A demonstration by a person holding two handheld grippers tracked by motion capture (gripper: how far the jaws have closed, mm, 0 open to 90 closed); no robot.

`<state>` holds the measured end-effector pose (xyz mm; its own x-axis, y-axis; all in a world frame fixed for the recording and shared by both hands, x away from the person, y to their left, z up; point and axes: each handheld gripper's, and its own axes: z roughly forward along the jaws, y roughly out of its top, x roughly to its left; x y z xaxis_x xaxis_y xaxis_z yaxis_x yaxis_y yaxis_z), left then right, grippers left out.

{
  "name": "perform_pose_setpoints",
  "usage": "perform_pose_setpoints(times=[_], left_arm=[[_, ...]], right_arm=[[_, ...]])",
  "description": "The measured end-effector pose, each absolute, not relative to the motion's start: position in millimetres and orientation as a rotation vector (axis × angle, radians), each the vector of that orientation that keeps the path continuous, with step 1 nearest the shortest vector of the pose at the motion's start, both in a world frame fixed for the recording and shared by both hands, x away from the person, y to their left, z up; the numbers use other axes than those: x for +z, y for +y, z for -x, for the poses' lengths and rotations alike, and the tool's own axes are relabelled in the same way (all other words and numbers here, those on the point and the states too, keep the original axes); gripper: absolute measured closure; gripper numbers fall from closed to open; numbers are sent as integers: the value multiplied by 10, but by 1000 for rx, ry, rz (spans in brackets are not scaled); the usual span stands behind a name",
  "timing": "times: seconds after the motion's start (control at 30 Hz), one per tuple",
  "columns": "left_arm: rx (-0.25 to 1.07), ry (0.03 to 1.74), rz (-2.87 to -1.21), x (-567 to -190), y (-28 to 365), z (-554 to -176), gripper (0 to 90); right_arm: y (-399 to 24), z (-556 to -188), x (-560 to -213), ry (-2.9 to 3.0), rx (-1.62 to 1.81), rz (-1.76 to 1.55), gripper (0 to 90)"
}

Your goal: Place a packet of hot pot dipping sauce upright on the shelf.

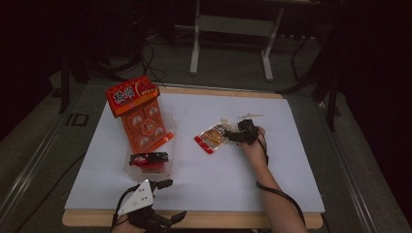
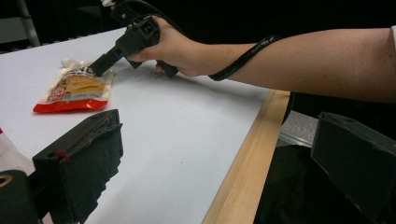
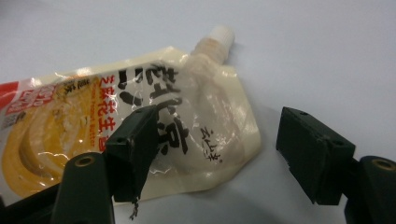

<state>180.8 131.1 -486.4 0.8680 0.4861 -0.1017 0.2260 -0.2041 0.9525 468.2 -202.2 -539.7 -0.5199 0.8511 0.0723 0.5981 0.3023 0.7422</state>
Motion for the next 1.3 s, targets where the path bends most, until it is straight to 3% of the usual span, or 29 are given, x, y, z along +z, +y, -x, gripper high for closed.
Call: perform_pose_setpoints(times=[0.1,0.17,0.43,0.57,0.63,1.3], left_arm=[[255,541,-1792,-4869,1308,-1809,27],[252,541,-1790,-4868,1309,-1811,27],[242,546,-1785,-4869,1312,-1818,27],[241,544,-1783,-4871,1304,-1817,27],[244,543,-1787,-4877,1301,-1818,27],[249,558,-1752,-4863,1292,-1831,27]], right_arm=[[-2011,-4663,-5407,2232,1051,-1300,317],[-1997,-4650,-5399,2247,1056,-1283,397],[-1950,-4621,-5393,2255,1035,-1267,527],[-1894,-4601,-5371,2290,1033,-1236,760],[-1873,-4596,-5367,2302,1040,-1243,818],[-1946,-4431,-4998,2320,1195,-1197,883]])
